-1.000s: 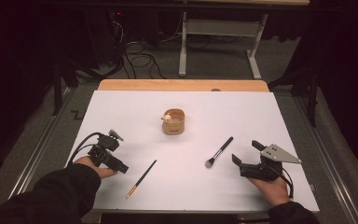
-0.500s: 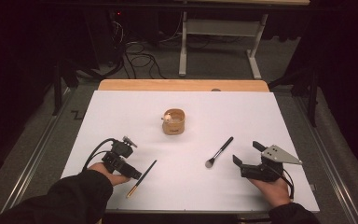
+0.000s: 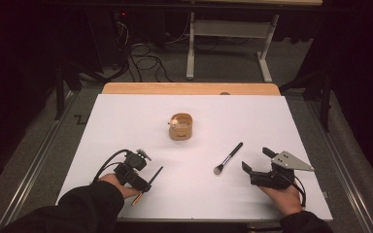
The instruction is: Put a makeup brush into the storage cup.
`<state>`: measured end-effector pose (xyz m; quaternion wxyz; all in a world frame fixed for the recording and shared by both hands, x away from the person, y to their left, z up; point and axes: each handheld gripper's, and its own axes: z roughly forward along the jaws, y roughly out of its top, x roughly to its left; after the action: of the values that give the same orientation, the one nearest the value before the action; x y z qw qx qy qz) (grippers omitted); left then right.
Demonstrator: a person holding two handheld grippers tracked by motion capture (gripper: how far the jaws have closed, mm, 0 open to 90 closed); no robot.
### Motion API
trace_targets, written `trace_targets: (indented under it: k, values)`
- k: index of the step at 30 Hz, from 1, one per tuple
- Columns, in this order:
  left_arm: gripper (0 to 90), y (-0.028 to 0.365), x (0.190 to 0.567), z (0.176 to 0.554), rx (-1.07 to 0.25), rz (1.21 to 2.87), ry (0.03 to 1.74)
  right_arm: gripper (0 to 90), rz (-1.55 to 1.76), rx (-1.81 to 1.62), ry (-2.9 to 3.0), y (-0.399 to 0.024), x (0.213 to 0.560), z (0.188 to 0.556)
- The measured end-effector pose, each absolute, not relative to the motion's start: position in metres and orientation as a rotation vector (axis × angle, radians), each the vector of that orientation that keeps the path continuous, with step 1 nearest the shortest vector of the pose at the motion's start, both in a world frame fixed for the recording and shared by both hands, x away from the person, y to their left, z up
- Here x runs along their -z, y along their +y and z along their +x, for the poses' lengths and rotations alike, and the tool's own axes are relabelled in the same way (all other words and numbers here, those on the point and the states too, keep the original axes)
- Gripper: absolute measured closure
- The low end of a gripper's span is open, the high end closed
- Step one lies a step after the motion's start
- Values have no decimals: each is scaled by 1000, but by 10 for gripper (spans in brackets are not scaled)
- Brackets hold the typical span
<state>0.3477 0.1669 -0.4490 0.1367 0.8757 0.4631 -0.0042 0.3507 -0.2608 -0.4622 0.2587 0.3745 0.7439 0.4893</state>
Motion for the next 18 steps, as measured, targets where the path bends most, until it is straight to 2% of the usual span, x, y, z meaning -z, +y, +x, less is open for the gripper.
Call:
trace_targets:
  k: [5, 18]
  values:
    - [515, 165, 456, 340, 9, 2531, 1333, 81, 1010, -1323, 2020, -260, 462, 350]
    - [650, 158, 457, 336, -55, 2571, 1299, 84, 1010, -1319, 2023, -261, 463, 351]
